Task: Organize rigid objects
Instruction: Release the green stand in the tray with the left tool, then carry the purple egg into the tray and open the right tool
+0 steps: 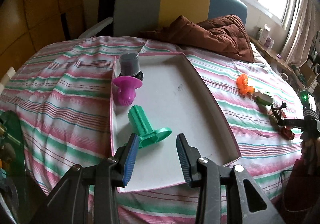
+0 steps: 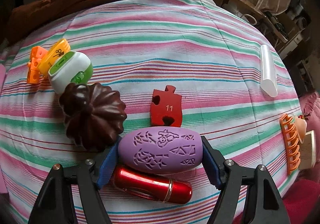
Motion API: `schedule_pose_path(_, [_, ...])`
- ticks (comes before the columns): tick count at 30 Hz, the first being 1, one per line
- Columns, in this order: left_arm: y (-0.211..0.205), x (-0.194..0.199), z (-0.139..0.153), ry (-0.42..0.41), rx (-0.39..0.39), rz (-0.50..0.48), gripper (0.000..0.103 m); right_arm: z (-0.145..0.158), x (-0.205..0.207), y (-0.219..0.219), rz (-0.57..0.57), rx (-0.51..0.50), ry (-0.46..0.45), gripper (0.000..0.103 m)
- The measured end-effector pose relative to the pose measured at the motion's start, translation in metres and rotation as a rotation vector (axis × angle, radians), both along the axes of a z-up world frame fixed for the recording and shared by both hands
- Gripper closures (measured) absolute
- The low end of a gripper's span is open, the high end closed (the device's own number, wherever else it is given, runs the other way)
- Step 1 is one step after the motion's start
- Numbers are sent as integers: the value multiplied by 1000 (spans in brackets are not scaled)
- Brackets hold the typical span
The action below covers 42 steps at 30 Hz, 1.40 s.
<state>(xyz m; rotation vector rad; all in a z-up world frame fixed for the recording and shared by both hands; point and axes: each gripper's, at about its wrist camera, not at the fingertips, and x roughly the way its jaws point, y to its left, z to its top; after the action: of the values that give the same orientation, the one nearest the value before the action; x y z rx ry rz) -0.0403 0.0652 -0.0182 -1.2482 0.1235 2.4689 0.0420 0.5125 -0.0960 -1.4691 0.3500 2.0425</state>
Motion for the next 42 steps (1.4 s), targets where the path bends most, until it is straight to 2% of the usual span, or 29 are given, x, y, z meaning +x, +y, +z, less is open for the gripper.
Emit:
schedule_pose_path(16, [-5, 11, 3, 15, -3, -2, 64, 1, -5, -19, 76, -67, 32, 27])
schedule_pose_path(23, [-11, 13, 4, 26, 8, 2, 64, 11, -6, -40, 135, -147, 107, 27])
schedule_pose_path(31, [-20, 10, -1, 12, 17, 14, 64, 23, -21, -96, 260, -175, 155, 27])
schedule_pose_path(42, [-34, 8, -5, 3, 36, 43, 64, 79, -74, -206, 509, -224, 309, 27])
